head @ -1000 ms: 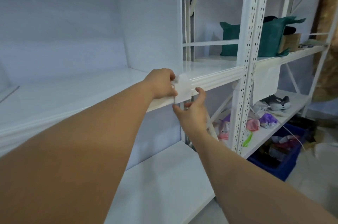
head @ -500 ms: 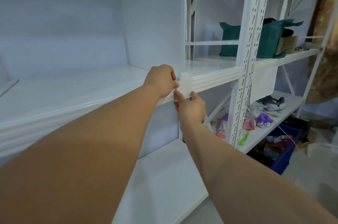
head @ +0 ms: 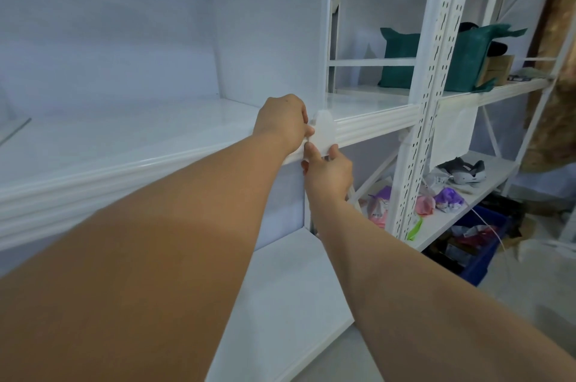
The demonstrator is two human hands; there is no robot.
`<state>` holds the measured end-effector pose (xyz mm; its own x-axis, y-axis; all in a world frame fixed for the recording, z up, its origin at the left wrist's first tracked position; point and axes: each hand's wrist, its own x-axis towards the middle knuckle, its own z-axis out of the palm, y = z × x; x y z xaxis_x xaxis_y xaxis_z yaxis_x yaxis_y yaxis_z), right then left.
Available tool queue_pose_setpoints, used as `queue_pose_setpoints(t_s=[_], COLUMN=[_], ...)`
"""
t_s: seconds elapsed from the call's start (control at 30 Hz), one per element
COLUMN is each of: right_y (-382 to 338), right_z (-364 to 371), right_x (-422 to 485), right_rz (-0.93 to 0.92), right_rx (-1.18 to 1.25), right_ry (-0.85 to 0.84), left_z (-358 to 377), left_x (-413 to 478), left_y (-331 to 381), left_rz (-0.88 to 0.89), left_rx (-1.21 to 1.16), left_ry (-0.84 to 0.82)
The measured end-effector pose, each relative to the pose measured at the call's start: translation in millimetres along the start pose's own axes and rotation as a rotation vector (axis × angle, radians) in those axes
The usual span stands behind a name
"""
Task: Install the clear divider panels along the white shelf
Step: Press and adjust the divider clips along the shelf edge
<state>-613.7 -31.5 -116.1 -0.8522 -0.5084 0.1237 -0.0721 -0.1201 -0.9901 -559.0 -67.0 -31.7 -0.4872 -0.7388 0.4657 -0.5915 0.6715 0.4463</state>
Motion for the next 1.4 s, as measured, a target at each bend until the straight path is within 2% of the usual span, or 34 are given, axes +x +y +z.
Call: queue_pose_setpoints(t_s=[0.27, 0.43, 0.53, 0.67, 0.73, 0.8, 0.93, 1.1, 1.2, 1.4], right_y=[-3.9, -18.9, -33.7, -63.9, -84.9, -105.1, -138.7, -171.5, -187.2, -209.0], right_z=[-4.5, -15.6, -16.7, 3.8, 23.2, 44.9, 80.6, 115.4, 126.8, 155.3], right_x=[-1.4, -3.9, -20.7, -62.5, -93.0, -124.5, -189.6, -284.2, -338.5, -417.8], right_rz=[0.027, 0.046, 0.050, -0.110, -0.141, -0.099, -0.013, 0.026, -0.002, -0.168], right_rx=[0.001, -0.169, -0.200, -0.220, -0.198, -0.113, 0.021, -0.022, -0.143, -0.264], right_ry=[-0.006, -0.039, -0.015, 0.006, -0.035, -0.105, -0.228, -0.614, -0.829, -1.008], left_z=[-0.9, -19.7, -42.3, -78.7, -104.2, -130.1, -195.0, -275.6, -315.4, -366.2], left_x=[0.0, -9.0, -18.8, -48.1, -71.4, -89.3, -130.9, -197.1, -238.4, -302.4], left_y=[-1.2, 0.9, -6.3, -19.1, -26.1, -32.9, -49.6, -98.4, -132.6, -177.9], left_rz=[-0.008, -0.029, -0.098, -0.171, -0.223, -0.281, -0.367, -0.560, -0.649, -0.662], left_rx=[-0.012, -0.079, -0.196, -0.453, -0.559, -0.624, -0.603, -0.692, -0.617, -0.394], left_ry=[-0.025, -0.077, -0.166, -0.220, -0.160, -0.075, 0.067, 0.250, 0.396, 0.558])
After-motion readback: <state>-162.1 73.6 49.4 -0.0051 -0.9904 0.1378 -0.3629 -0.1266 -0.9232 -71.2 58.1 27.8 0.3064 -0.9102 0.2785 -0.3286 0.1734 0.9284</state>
